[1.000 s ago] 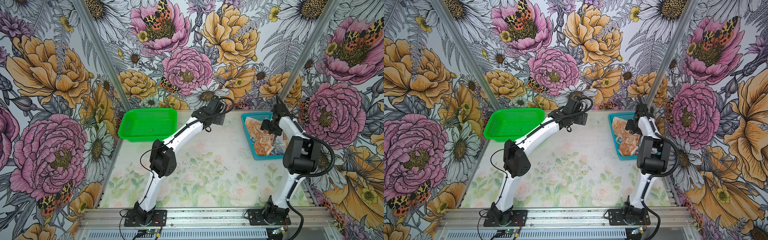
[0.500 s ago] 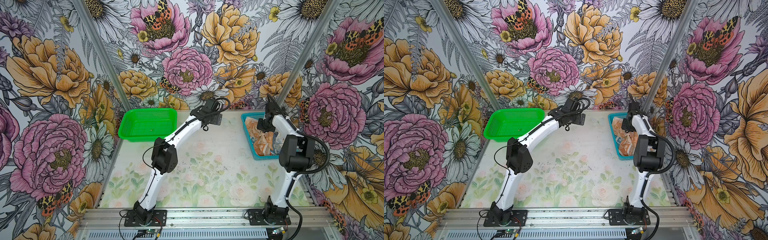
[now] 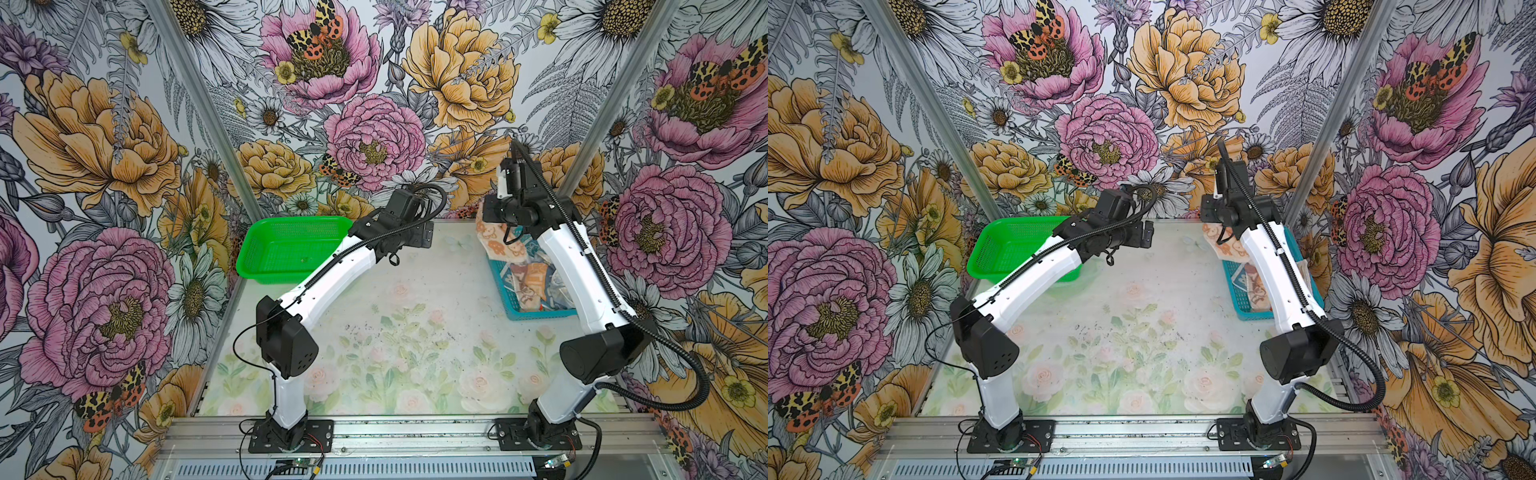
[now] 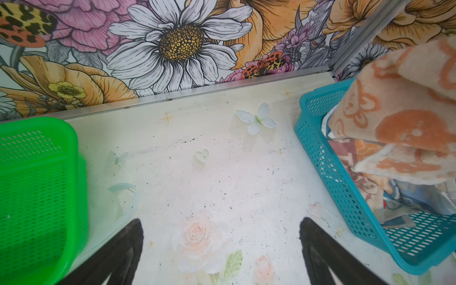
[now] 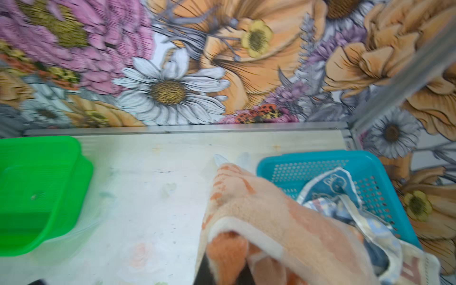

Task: Fold and stack the towels
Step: 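Grasp an orange bunny towel in the teal basket with the right gripper and lift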

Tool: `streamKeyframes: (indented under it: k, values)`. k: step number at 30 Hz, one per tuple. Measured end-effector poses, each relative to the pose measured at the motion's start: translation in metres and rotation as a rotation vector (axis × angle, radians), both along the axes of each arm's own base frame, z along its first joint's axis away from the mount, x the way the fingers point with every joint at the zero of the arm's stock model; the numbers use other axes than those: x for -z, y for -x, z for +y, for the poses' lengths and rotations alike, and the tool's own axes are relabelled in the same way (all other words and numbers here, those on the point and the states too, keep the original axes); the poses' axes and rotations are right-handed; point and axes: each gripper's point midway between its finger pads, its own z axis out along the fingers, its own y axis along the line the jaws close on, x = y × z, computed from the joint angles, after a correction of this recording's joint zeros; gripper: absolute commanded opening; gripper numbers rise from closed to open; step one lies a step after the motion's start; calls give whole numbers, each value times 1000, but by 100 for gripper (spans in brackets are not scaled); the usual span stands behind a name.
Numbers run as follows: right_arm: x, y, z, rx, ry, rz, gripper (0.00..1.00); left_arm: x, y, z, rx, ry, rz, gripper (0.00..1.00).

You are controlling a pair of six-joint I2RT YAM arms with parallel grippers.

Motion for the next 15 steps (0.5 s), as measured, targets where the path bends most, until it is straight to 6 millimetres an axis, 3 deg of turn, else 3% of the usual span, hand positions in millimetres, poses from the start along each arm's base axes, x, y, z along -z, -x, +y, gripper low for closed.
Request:
streamKeyframes:
  k: [2,4,7,10,12,15]
  values:
    - [-20,11,29,-75,-51,-31,0,-14,15,15,-17,18,-22,99]
    - [-31,16,40,-103,-91,-45,0,-22,26,27,-32,32,-39,99]
    - [-22,8,37,-86,-117,-15,25,-23,36,43,-60,42,-44,99]
    - [20,-17,36,-60,-117,79,50,-4,36,59,-99,31,-8,99]
    - [70,-38,36,-38,-91,178,66,18,34,69,-124,7,32,99]
    - [154,-45,33,-20,-35,359,75,49,35,82,-155,-23,98,99]
